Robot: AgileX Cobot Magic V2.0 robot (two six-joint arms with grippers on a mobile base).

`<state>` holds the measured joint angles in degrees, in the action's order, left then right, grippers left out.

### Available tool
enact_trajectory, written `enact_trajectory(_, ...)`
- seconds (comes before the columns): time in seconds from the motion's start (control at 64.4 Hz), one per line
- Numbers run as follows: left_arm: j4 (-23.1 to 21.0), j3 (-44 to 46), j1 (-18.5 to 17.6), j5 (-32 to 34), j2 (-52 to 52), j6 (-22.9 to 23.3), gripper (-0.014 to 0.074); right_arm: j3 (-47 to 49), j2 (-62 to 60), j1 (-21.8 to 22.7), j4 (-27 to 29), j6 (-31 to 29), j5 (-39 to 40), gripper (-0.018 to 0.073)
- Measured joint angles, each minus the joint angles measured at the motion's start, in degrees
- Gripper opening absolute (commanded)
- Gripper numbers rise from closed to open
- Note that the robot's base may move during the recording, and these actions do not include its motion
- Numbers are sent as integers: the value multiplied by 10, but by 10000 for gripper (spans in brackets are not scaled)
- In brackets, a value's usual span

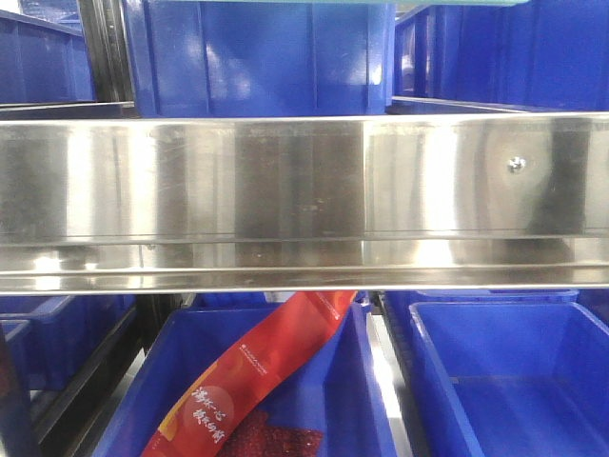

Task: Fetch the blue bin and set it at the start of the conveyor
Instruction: 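Lift the teal bin with both grippers and pull it off the shelf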

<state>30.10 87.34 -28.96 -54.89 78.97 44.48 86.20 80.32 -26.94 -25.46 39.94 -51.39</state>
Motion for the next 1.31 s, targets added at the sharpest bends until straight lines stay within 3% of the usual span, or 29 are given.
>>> enact_trajectory(0.249, 7, 0, 0, 0, 0, 0, -111, 0, 0, 0, -1, 0, 2, -154)
enact_trajectory(0.466, 11, 0, 0, 3, 0, -33, -111, 0, 0, -1, -3, -2, 4, -154)
enact_trajectory(1.305, 20, 0, 0, 12, 0, -35, -111, 0, 0, -1, -22, -4, 35, -154)
